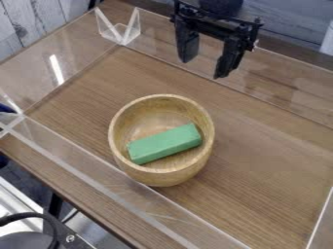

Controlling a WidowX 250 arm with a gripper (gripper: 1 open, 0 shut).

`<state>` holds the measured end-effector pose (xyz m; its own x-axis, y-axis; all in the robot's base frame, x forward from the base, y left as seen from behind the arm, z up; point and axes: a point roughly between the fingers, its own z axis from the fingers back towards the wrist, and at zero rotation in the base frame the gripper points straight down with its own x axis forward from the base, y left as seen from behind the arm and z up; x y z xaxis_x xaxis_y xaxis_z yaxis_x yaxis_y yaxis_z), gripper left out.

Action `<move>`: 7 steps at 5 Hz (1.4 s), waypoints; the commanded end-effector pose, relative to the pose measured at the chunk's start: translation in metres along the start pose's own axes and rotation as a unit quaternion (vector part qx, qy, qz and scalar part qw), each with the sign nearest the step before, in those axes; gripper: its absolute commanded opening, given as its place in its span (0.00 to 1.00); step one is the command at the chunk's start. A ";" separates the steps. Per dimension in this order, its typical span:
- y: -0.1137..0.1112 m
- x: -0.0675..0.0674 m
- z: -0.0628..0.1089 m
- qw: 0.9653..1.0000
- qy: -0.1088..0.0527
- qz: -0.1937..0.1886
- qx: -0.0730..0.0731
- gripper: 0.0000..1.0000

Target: Remove the green block from inside the brown bowl and put it on the table

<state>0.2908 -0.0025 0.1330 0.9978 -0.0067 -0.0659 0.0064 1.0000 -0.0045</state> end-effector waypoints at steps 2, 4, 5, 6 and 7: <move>0.013 -0.032 -0.016 0.999 0.033 -0.037 0.002 1.00; 0.021 -0.065 -0.042 0.997 0.045 -0.056 -0.006 1.00; 0.024 -0.075 -0.059 0.997 0.053 -0.053 -0.023 1.00; 0.029 -0.077 -0.066 0.996 0.060 -0.065 -0.031 1.00; 0.030 -0.076 -0.070 0.994 0.065 -0.075 -0.038 1.00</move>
<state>0.2034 0.0252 0.0611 0.9603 -0.1662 -0.2239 0.1444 0.9833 -0.1107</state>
